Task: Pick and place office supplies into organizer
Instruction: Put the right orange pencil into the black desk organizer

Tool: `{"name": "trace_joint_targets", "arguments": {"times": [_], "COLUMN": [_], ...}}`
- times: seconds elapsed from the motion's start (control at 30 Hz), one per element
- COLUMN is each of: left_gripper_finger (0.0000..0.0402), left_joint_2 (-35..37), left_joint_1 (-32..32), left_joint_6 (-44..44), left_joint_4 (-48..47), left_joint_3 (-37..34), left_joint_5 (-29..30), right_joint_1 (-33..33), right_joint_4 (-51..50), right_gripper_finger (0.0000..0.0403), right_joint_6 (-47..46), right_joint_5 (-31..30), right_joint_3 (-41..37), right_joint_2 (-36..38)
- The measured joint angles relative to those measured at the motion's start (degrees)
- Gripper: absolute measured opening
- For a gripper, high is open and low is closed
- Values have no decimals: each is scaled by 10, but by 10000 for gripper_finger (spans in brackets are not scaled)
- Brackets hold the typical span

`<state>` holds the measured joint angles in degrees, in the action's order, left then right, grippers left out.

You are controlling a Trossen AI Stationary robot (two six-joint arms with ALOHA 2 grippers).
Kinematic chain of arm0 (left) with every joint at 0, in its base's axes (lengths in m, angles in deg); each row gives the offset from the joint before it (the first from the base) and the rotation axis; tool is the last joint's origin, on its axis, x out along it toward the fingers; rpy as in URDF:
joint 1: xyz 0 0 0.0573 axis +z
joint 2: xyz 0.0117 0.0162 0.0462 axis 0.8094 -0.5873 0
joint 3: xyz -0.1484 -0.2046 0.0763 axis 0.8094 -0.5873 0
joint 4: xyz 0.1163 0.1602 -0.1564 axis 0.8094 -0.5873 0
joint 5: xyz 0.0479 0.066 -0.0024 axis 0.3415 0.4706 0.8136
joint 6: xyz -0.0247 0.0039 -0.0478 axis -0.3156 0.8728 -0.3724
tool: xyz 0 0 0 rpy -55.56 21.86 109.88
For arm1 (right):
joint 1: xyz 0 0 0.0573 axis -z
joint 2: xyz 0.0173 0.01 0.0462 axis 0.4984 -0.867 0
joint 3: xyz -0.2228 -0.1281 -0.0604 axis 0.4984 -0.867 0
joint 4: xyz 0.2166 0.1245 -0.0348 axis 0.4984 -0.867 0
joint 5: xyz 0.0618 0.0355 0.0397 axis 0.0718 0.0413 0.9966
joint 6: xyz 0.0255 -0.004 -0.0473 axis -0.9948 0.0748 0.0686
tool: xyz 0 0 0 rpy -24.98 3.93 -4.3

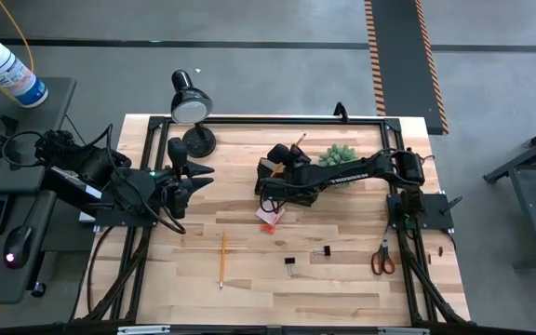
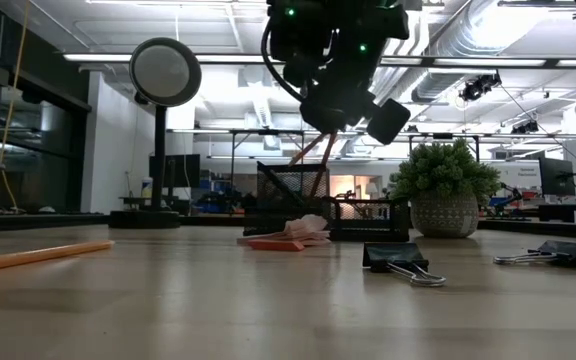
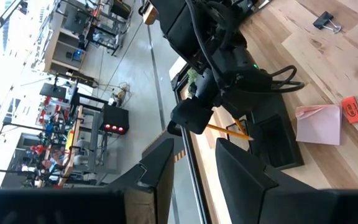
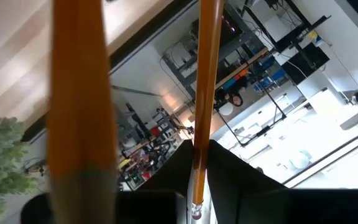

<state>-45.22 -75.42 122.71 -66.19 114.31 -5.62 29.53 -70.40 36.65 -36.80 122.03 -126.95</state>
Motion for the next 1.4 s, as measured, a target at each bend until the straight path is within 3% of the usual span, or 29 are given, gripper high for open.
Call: {"name": "trace_joint_targets", "arguments": {"times": [1.4], "left_gripper_finger": [106], "left_joint_2": [0], "left_joint_1": [1], "left_joint_6": [-29], "left_joint_4": [-29], "left_joint_3": [0], "left_joint_5": [-19], "right_joint_1": [0], "right_joint_4": [0], "right_gripper_finger": [31], "right_joint_6": [7], "right_joint_5": [8], "right_joint_3": [0], "right_joint_2": [0]}}
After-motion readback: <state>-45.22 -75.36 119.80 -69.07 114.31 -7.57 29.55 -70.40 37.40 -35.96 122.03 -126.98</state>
